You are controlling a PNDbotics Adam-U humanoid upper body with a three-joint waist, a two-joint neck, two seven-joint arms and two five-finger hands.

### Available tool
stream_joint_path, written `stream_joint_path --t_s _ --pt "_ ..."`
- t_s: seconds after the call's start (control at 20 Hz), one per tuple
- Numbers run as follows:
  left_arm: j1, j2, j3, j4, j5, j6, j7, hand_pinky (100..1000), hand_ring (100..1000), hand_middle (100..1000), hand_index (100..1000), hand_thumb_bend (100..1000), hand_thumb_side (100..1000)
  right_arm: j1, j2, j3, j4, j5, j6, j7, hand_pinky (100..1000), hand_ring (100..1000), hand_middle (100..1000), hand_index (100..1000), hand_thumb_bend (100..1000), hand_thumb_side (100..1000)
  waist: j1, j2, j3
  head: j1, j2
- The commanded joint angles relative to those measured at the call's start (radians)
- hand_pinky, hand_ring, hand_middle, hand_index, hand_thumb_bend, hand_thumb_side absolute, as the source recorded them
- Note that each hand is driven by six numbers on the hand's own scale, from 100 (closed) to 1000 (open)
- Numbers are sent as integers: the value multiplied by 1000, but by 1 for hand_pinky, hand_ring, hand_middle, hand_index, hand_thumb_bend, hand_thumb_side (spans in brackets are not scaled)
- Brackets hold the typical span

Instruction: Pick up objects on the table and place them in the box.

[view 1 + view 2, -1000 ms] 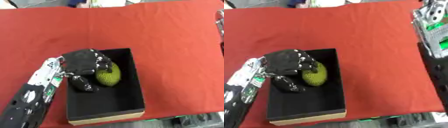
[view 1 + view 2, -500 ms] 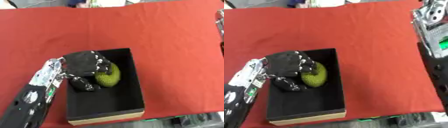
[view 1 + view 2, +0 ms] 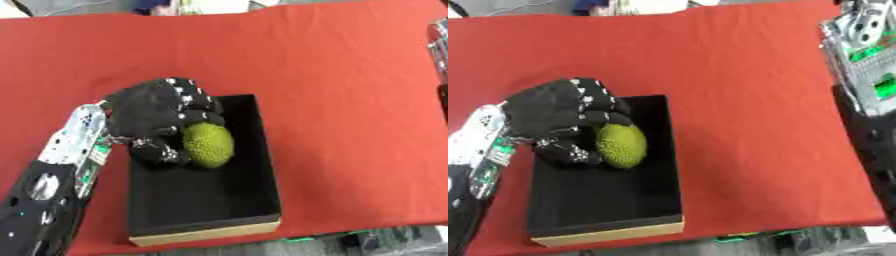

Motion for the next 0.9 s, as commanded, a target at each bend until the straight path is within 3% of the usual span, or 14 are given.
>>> stream_joint_path --t_s 0.05,0.35,0.55,0.8,0.9 --pt "-36 40 41 -54 90 0 70 631 659 704 786 791 100 -9 -33 -13 -16 8 1 -5 725 813 604 757 100 436 -5 -19 1 -5 5" --pt "-51 87 87 -84 258 0 49 628 651 703 797 763 100 -9 -34 -14 -16 9 0 -6 725 812 604 757 100 432 -8 -19 1 -5 5" --pt "-26 132 133 -100 405 0 23 588 595 633 749 698 100 -10 -35 -17 -16 11 -1 -8 725 812 605 757 100 429 -9 -18 0 -5 5" --pt "61 226 261 -89 622 0 25 573 566 601 726 473 100 -11 -36 -23 -16 16 -4 -14 725 811 606 757 100 421 -13 -14 -1 -9 5" --pt "100 265 335 -77 719 11 44 569 559 593 719 304 100 -11 -36 -27 -16 18 -7 -19 724 811 606 757 100 417 -16 -11 -1 -8 5"
